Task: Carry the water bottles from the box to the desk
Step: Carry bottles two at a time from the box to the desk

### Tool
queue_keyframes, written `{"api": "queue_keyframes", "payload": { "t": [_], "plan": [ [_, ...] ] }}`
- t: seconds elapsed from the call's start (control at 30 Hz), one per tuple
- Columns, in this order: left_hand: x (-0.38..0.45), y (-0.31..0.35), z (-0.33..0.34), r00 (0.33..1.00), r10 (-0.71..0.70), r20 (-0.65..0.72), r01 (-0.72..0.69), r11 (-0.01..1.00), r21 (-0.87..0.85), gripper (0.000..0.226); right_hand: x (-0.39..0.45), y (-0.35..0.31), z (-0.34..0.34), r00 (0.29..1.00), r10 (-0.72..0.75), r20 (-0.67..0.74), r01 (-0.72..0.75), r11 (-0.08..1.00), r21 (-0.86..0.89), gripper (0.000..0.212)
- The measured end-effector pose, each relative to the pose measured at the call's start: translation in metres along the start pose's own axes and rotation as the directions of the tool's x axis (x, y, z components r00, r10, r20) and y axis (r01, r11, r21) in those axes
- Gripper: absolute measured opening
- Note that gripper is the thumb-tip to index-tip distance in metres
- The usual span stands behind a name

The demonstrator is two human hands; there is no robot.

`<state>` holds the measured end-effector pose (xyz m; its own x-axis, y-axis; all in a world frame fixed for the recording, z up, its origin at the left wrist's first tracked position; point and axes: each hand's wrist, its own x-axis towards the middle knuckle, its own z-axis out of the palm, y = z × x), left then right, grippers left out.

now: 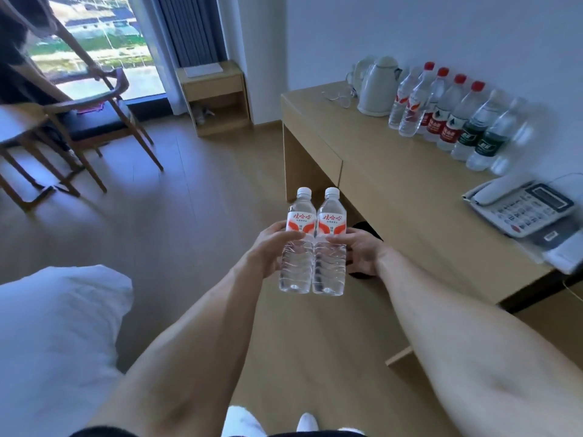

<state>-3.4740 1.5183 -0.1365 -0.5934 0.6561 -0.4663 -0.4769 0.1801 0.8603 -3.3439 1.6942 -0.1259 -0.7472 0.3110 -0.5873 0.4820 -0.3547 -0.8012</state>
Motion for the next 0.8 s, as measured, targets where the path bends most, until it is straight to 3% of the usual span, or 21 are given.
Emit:
{"api": "queue_keyframes", "payload": {
  "t": [0.3,0.5,0.63,0.8],
  "plan": [
    [0.135,0.058,0.032,0.959,-0.038,0.281,0.015,0.996,0.083,0.038,0.076,-0.05,-0.058,0.984,-0.019,-0.179,0.036,0.995,0.089,0.033],
    [0.235,0.107,0.056,0.924,-0.141,0.354,0.077,0.979,0.188,0.044,0.126,-0.087,-0.087,0.932,-0.004,-0.363,0.086,0.974,0.21,0.03],
    [0.284,0.145,0.078,0.853,-0.208,0.479,0.106,0.967,0.231,0.042,0.145,-0.109,-0.097,0.883,0.034,-0.468,0.118,0.95,0.291,0.037],
    [0.327,0.175,0.106,0.759,-0.238,0.606,0.068,0.955,0.29,0.025,0.161,-0.127,-0.113,0.81,0.082,-0.581,0.168,0.916,0.363,0.046]
  ]
}}
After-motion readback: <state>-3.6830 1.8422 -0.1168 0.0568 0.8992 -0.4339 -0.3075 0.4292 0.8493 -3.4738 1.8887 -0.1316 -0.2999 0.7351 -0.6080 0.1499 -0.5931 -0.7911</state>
